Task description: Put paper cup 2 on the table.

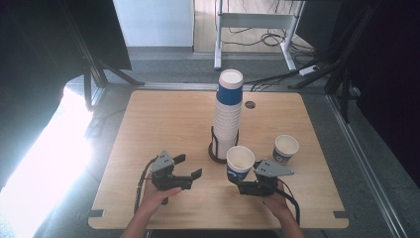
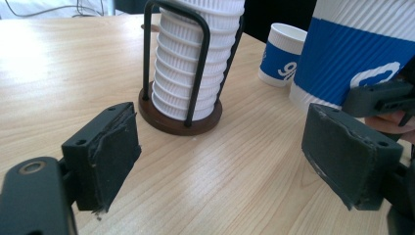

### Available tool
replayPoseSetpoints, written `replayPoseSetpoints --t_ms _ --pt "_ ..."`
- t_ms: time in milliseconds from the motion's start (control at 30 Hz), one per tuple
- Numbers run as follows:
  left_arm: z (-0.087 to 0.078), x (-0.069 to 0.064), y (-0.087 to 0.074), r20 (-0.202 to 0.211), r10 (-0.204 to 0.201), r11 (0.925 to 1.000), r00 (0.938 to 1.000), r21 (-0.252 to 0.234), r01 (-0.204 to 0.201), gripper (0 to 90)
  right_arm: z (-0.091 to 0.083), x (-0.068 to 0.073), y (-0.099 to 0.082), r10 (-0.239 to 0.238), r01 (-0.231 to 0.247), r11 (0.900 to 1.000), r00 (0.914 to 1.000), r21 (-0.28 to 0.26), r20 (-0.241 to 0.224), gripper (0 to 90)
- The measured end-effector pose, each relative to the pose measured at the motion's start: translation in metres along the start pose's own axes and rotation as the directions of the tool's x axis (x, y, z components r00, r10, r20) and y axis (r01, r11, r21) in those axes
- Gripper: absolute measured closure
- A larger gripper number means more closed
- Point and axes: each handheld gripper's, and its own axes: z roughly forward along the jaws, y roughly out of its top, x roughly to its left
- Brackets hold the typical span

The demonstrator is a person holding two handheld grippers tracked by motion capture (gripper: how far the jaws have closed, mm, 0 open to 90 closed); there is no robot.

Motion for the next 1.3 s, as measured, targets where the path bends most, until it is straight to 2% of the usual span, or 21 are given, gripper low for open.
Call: replayPoseSetpoints --t_ms 300,433,633,700,800,900,1033,1300 --pt "0.003 0.003 -0.006 -0.015 0.004 0.9994 0.9999 0.035 -0.004 14.5 -0.022 -0.008 -0.006 0.020 -0.019 0.9997 0.9973 -0.016 0.071 26.6" --pt "0.002 0.004 -0.006 -0.020 -0.004 0.9995 0.9998 0.031 0.005 14.6 -0.034 -0.012 -0.010 0.031 -0.029 0.9993 0.9948 -0.022 0.097 26.6" --pt "-0.001 0.006 -0.004 -0.030 -0.010 0.9996 0.9995 0.026 0.011 14.7 -0.049 -0.022 -0.020 0.035 -0.034 0.9994 0.9883 -0.010 0.149 26.6" --pt "-0.002 0.006 -0.005 -0.031 -0.016 0.9996 0.9994 0.024 0.017 14.7 -0.056 -0.031 -0.028 0.035 -0.038 0.9992 0.9826 0.010 0.183 26.6" --pt "-0.002 0.008 -0.005 -0.035 -0.018 0.9995 0.9992 0.026 0.019 14.7 -0.057 -0.038 -0.034 0.029 -0.039 0.9984 0.9774 0.042 0.209 26.6" --pt "-0.002 0.009 -0.005 -0.036 -0.020 0.9994 0.9992 0.026 0.021 14.7 -0.055 -0.047 -0.038 0.057 -0.072 0.9959 0.9717 0.055 0.229 26.6" --pt "-0.003 0.008 -0.005 -0.036 -0.011 0.9995 0.9993 0.030 0.012 14.8 -0.045 -0.050 -0.040 0.037 -0.059 0.9942 0.9725 0.090 0.230 26.6" --pt "-0.005 0.006 -0.007 -0.032 0.001 0.9994 0.9995 0.035 0.000 14.7 -0.026 -0.054 -0.046 0.003 -0.048 0.9846 0.9658 0.168 0.259 26.6"
